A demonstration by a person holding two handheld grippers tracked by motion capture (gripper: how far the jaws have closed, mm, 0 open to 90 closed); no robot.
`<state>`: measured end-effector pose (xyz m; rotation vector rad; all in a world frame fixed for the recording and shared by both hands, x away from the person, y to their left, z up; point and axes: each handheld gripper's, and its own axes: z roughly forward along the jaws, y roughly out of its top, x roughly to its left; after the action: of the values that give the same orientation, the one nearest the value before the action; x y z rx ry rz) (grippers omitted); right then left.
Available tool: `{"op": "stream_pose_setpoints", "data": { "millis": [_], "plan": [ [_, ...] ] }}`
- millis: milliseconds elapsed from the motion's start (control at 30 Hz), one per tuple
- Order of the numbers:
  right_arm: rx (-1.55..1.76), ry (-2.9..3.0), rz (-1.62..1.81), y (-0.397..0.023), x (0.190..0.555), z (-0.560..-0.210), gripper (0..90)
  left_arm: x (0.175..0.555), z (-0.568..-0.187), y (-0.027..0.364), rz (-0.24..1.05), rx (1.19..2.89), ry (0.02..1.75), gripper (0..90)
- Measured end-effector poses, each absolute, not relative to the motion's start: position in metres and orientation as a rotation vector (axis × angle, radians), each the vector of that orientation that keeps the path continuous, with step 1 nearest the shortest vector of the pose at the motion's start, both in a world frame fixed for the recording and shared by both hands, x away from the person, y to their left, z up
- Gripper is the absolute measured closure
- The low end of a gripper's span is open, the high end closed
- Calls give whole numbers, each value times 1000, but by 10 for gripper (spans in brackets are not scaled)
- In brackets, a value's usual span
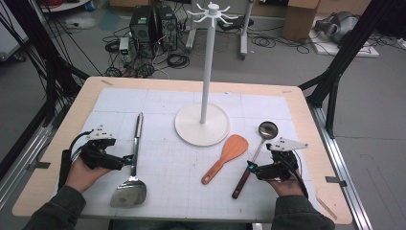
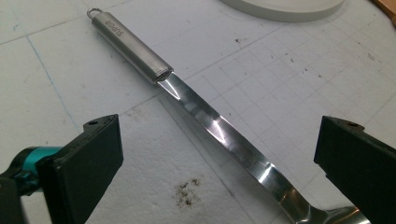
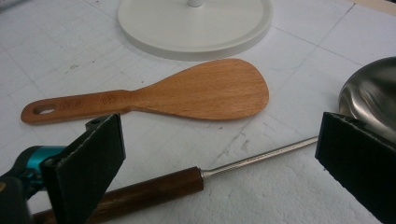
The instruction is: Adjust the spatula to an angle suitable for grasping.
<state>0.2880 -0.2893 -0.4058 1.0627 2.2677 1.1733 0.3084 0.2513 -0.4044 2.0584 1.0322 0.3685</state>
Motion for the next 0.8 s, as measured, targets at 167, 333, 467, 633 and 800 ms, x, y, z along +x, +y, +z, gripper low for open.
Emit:
{"op": "stream_pose_setpoints", "data": {
  "millis": [167,333,467,633,800],
  "plan": [
    [1050,2262,1175,-289,288,-406,5,311,-405,247,376,2065,1041,19],
    [1053,2267,1173,-289,289,-406,5,314,-406,244,371,2070,1053,35],
    [1060,2263,1174,-289,289,-406,5,316,-407,243,363,2075,1060,73],
    [1065,2260,1176,-289,290,-406,5,321,-410,241,353,2090,1086,188],
    [1058,2255,1175,-289,291,-406,5,323,-414,237,333,2122,1078,297]
  ]
}}
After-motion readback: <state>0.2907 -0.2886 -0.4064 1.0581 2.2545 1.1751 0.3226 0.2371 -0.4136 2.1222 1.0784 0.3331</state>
